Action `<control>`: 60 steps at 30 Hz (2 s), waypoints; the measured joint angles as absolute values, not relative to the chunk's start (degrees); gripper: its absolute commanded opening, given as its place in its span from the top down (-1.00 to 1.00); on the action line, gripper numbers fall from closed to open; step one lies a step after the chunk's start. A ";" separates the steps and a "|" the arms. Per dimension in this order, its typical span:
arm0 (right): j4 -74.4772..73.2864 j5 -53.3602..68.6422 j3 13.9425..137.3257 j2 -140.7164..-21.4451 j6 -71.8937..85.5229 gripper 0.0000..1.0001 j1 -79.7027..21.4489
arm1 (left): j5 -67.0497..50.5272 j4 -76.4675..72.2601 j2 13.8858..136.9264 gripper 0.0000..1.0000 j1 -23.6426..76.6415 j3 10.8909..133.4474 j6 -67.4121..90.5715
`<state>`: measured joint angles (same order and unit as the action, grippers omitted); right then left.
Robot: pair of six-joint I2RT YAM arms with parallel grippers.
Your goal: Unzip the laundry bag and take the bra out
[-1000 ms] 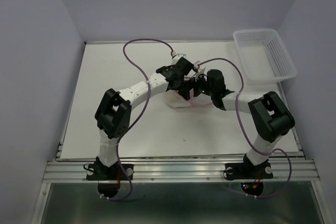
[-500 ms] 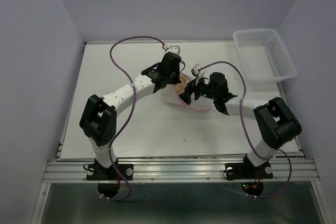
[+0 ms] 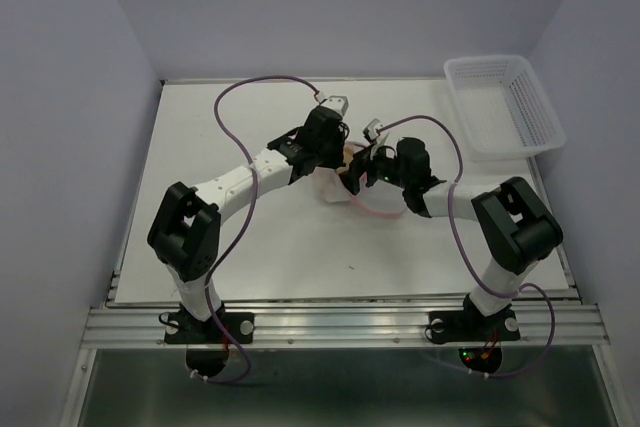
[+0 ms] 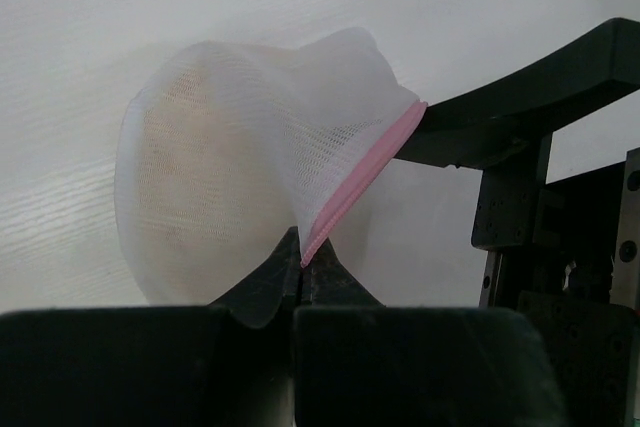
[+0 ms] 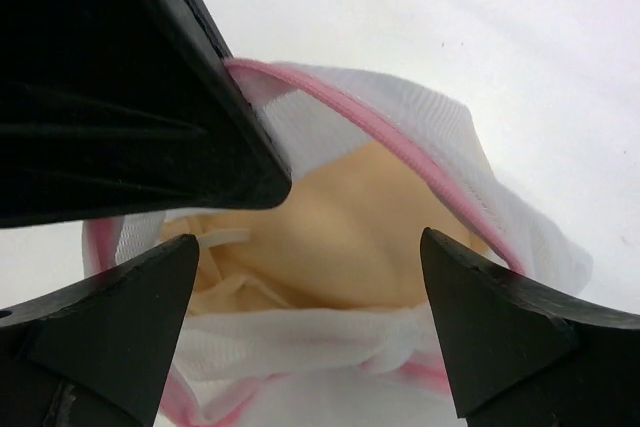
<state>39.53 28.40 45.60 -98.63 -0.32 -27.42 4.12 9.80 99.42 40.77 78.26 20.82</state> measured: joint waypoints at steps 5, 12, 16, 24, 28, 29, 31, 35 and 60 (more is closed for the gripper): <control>42.78 29.17 46.48 -100.57 0.47 -0.94 -27.49 | 2.92 8.82 99.35 1.00 40.77 77.95 20.47; 42.44 30.48 49.60 -107.39 0.05 -0.88 -27.53 | 2.79 8.54 99.22 1.00 40.77 77.95 20.23; 42.52 30.39 50.68 -109.95 -0.01 0.09 -27.53 | 2.81 8.54 99.04 1.00 40.75 77.95 20.23; 42.09 27.31 51.29 -110.80 2.17 0.99 -27.53 | 3.53 8.32 97.06 1.00 40.73 76.66 20.84; 40.60 27.94 50.94 -108.16 3.09 0.99 -27.53 | 3.70 7.86 96.57 1.00 39.66 75.16 22.81; 40.32 28.42 50.43 -106.45 3.36 0.99 -27.53 | 3.51 7.31 96.57 1.00 39.11 74.43 23.59; 39.81 29.08 49.28 -103.15 3.73 0.98 -27.53 | 3.18 6.59 96.57 1.00 37.93 72.97 24.86; 39.07 32.62 46.68 -94.24 3.64 0.99 -27.53 | 2.98 5.23 96.53 1.00 36.34 70.76 26.59; 55.16 15.75 32.84 -72.86 16.67 0.96 -27.86 | -0.54 1.23 95.64 1.00 34.76 65.17 30.61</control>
<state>55.16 15.75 32.84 -72.86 16.67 -27.86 -0.54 1.23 95.64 34.76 65.17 30.61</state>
